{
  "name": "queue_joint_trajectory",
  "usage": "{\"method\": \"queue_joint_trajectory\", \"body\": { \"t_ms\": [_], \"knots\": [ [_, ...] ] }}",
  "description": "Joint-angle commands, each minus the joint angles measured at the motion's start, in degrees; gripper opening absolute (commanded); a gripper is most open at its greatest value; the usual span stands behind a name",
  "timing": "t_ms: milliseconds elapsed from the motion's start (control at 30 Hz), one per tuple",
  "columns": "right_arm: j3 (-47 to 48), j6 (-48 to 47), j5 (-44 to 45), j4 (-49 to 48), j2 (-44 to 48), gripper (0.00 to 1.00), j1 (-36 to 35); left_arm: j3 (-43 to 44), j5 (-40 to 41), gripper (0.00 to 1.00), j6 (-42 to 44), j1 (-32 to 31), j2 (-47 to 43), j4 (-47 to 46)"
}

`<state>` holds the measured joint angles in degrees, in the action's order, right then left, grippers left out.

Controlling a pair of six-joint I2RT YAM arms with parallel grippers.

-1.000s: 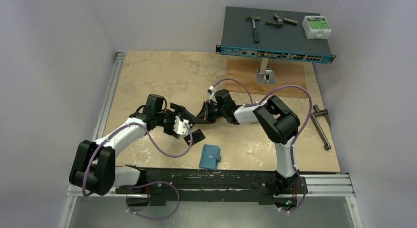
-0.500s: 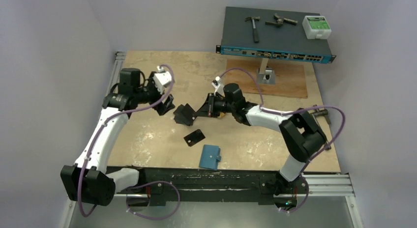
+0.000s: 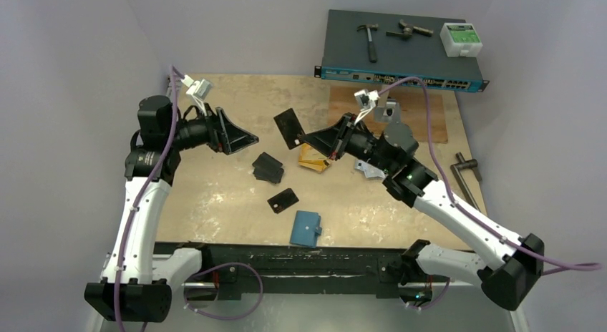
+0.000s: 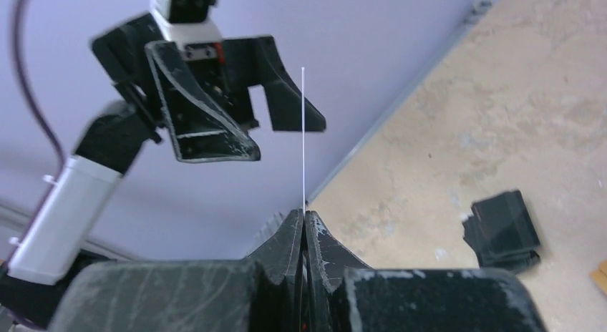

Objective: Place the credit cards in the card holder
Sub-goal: Pick up the credit card from the storage box.

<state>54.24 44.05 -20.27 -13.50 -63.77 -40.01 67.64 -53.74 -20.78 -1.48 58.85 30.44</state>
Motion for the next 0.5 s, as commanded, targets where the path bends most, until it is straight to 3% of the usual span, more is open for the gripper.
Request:
{"method": "queue_joint_trajectory", "body": {
  "t_ms": [0,167,300,467],
  "knots": [
    [-0.36,1.15,6.93,-2.60,4.35,0.00,-2.05,-3.23,-9.83,0.82,-21.78,0.65,-3.77,-17.14],
    [-0.01,1.76,10.03,-5.20,5.66,0.00,-5.63,-4.39,-11.39,0.74,-29.21,0.61,-4.90,-23.95],
    [0.67,2.59,11.80,-6.84,3.99,0.00,-8.72,-7.02,-11.68,0.71,-38.40,0.22,-5.67,-36.42],
    [0.99,3.80,12.65,-9.23,2.88,0.00,-10.05,-6.98,-11.33,0.70,-38.30,-0.78,-6.31,-36.08]
  ]
}}
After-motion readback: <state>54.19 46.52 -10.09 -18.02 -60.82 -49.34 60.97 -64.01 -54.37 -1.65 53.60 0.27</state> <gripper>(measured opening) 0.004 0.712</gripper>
